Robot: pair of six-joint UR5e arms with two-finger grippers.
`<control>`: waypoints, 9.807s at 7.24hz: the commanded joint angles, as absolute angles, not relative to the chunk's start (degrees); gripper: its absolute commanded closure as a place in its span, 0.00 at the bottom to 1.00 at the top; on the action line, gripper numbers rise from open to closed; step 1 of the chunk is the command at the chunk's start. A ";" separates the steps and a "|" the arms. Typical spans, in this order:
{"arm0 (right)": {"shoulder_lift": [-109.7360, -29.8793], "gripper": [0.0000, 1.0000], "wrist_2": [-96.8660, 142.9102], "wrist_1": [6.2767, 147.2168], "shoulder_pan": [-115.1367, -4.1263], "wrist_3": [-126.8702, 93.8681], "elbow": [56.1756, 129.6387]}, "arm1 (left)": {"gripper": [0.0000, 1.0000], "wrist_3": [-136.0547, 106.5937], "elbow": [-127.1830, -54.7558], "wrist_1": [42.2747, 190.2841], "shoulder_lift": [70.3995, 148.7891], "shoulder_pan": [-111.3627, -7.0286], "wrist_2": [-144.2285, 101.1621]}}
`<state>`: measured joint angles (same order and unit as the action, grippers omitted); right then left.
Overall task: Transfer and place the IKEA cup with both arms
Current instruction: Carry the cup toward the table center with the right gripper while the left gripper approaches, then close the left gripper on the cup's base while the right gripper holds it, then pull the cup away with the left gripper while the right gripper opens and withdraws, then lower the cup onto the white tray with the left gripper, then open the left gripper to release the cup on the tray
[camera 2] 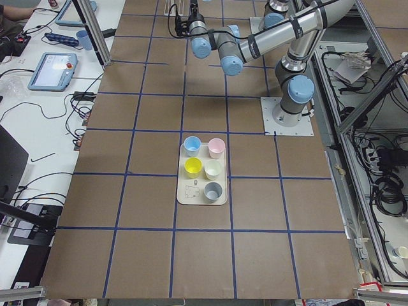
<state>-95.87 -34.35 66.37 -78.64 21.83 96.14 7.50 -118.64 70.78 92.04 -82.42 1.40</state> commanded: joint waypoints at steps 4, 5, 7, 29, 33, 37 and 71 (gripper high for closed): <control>-96.06 0.75 -30.50 66.18 -78.66 23.91 96.15 | 0.00 7.56 -120.14 63.56 96.41 -88.06 0.88; -95.80 0.75 -30.50 66.27 -78.75 23.91 96.07 | 0.00 7.38 -120.23 63.11 95.89 -89.11 0.70; -95.71 0.74 -30.41 66.27 -79.10 23.99 96.15 | 0.00 7.56 -120.50 63.02 96.07 -89.38 -4.91; -95.98 0.00 -28.39 67.85 -82.09 23.82 96.94 | 1.00 8.00 -123.31 53.79 95.54 -91.58 -12.31; -95.45 0.00 -28.74 67.85 -81.74 21.63 95.98 | 1.00 7.91 -123.49 53.79 95.19 -91.41 -11.51; -94.40 0.00 -36.10 69.95 -80.95 16.12 91.69 | 1.00 4.84 -123.22 53.70 93.08 -89.48 -1.01; -87.98 0.00 -89.30 87.98 -89.82 3.69 83.58 | 1.00 81.48 -77.25 76.91 127.44 -34.90 84.02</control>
<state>-88.02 -89.23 87.98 -89.76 3.73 83.63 81.54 -76.15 76.96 127.33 -35.36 84.05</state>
